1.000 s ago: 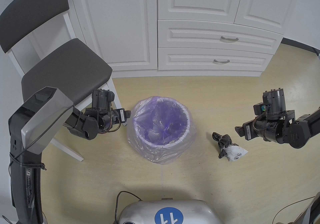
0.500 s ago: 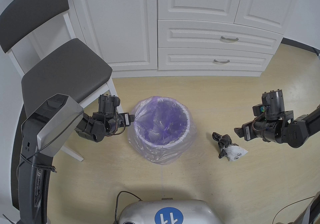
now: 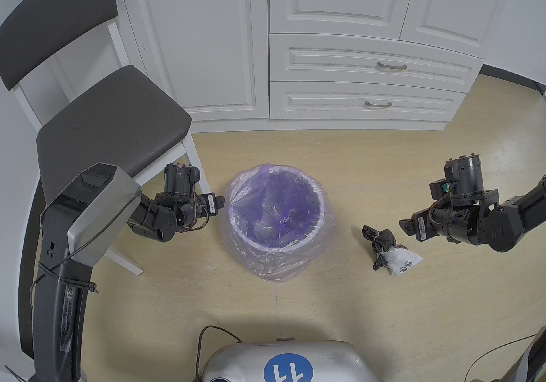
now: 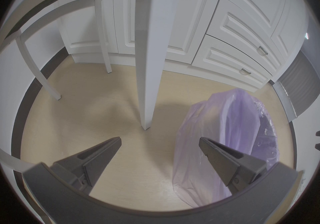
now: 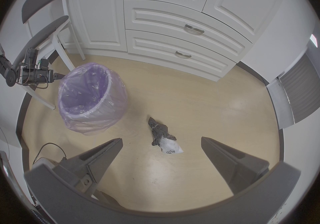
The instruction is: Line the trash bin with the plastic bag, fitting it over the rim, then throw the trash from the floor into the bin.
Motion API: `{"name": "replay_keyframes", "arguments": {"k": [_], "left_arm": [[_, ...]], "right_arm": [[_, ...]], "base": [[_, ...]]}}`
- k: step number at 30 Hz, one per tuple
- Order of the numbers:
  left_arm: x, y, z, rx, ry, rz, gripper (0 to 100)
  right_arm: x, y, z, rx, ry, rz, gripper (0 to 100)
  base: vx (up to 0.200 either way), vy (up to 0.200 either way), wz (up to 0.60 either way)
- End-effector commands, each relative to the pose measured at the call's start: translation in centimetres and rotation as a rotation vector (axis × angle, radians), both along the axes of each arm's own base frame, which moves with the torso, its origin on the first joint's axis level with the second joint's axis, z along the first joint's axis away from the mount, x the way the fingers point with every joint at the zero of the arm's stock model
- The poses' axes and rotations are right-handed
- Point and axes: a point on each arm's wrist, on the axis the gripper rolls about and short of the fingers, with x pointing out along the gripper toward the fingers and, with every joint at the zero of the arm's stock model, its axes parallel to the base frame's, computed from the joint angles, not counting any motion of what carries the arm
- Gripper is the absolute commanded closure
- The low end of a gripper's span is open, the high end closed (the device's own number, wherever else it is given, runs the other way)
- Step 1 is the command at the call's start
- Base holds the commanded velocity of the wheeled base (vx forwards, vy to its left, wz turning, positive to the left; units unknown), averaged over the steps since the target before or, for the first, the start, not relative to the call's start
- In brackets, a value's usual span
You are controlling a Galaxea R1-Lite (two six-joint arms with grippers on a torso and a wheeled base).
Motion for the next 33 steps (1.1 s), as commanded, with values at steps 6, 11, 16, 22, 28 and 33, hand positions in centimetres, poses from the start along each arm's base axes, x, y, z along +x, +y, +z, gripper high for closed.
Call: {"name": "replay_keyframes", "arguments": {"k": [6, 11, 16, 22, 28, 33], "left_arm": [[0.6, 0.1, -1.4, -0.015, 0.019, -0.028, 0], [1.7, -0.6, -2.3, -0.009, 0.071, -0.046, 0], [3.1, -1.0, -4.1, 0.012, 0.123, -0.039, 0], [4.0, -0.8, -6.7, 0.038, 0.195, -0.028, 0], [4.1, 0.2, -6.7, 0.039, 0.206, -0.009, 0], [3.6, 1.6, -6.3, 0.045, 0.228, 0.009, 0]], "right_arm": [[0.1, 0.0, -0.2, -0.003, 0.008, 0.001, 0], [0.2, 0.1, -0.6, -0.006, 0.017, 0.001, 0], [0.4, 0.1, -1.0, -0.009, 0.027, -0.001, 0], [0.5, 0.1, -1.3, -0.018, 0.037, 0.003, 0], [0.7, 0.1, -1.7, -0.025, 0.049, 0.004, 0], [0.6, 0.1, -1.9, -0.028, 0.055, 0.007, 0]], "base": [[0.000, 0.000, 0.00], [0.000, 0.000, 0.00], [0.000, 0.000, 0.00], [0.000, 0.000, 0.00], [0.000, 0.000, 0.00], [0.000, 0.000, 0.00]]}}
